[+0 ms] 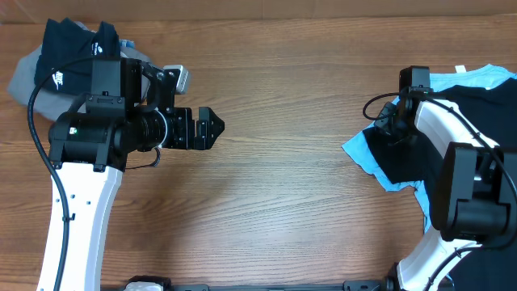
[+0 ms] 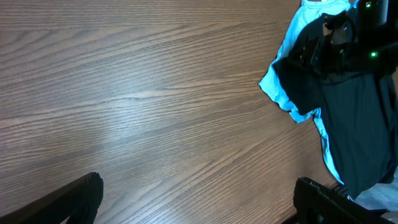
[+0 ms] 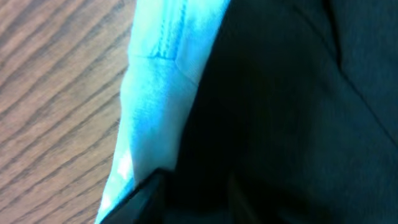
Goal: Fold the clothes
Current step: 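Reach the right gripper to the black T-shirt's edge and grasp it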
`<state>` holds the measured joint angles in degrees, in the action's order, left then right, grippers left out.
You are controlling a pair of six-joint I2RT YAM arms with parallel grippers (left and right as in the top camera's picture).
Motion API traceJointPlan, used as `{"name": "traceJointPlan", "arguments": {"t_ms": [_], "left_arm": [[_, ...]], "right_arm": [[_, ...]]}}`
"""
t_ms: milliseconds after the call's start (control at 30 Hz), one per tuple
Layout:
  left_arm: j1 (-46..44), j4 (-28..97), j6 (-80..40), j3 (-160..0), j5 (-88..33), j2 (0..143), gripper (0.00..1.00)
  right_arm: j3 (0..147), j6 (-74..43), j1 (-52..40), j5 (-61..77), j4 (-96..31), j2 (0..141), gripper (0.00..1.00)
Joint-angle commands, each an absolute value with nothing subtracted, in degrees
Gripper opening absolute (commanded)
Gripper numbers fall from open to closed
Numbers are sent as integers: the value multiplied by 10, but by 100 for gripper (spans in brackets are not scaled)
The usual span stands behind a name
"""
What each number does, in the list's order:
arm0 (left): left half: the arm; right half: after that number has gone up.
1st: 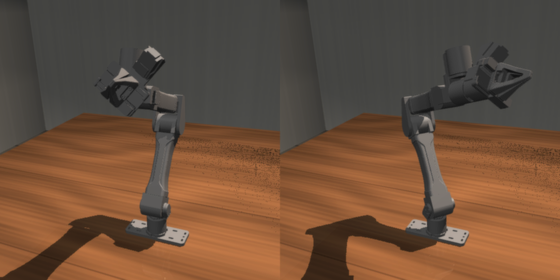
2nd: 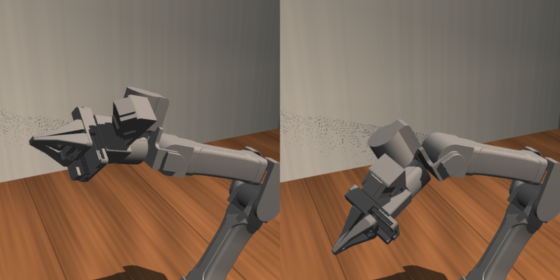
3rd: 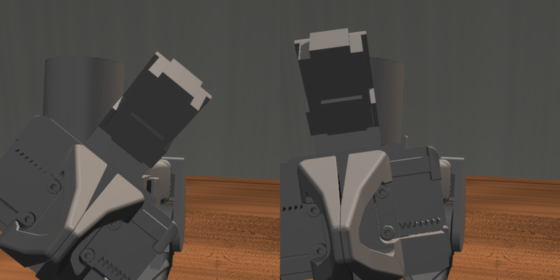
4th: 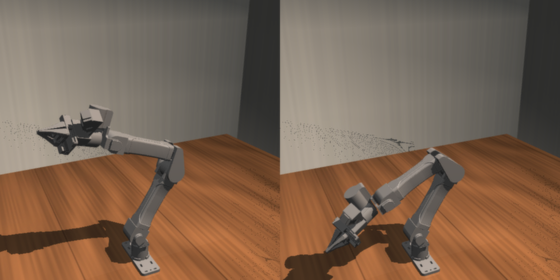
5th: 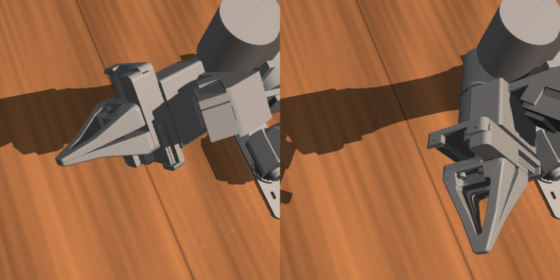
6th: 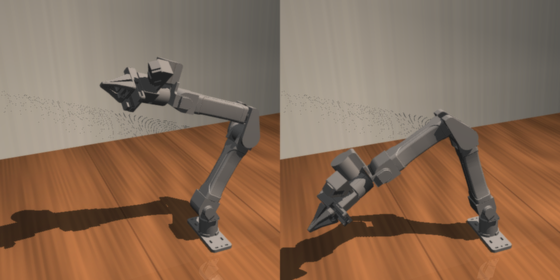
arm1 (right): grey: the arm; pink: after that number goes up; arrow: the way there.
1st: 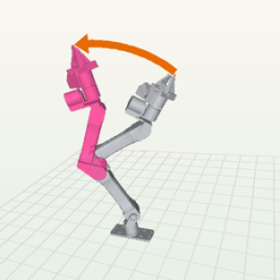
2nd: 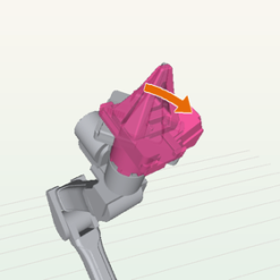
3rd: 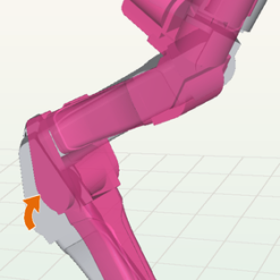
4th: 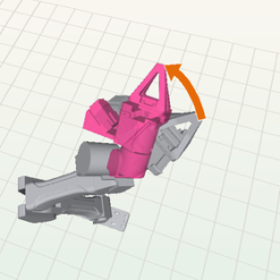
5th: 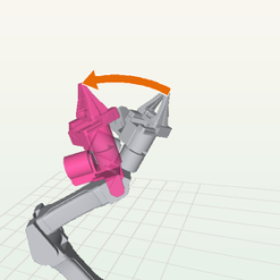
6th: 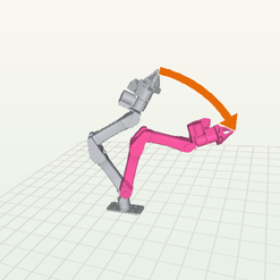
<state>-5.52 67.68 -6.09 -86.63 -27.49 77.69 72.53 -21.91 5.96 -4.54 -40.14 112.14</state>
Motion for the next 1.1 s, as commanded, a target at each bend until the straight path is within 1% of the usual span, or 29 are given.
{"name": "traceJointPlan", "arguments": {"t_ms": [0, 33, 167, 300, 467, 500, 600, 667, 867, 967, 1067], "left_arm": [[-52, 672, -69, -882, -286, 780, 100], [-52, 671, -69, -882, -286, 780, 100], [-52, 672, -69, -882, -286, 780, 100], [-52, 672, -69, -882, -286, 780, 100], [-52, 673, -69, -882, -286, 780, 100], [-52, 673, -69, -882, -286, 780, 100], [-52, 675, -69, -882, -286, 780, 100], [-52, 675, -69, -882, -286, 780, 100], [-52, 686, -69, -882, -286, 780, 100], [-52, 706, -63, -884, -286, 780, 100], [-51, 723, -62, -893, -286, 779, 100]], "right_arm": [[724, -222, 61, -56, -402, 1120, 17], [724, -222, 61, -63, -403, 1120, 4], [725, -222, 61, -114, -420, 1104, 4], [726, -222, 62, -124, -421, 1068, 4], [744, -225, 62, -190, -439, 1021, 4], [746, -226, 62, -199, -441, 1013, 6], [748, -226, 62, -199, -439, 992, 8], [748, -226, 62, -199, -443, 981, 4], [757, -227, 62, -201, -456, 935, 4], [799, -212, 62, -197, -477, 889, 4], [867, -160, 60, -133, -508, 846, 4]]}}
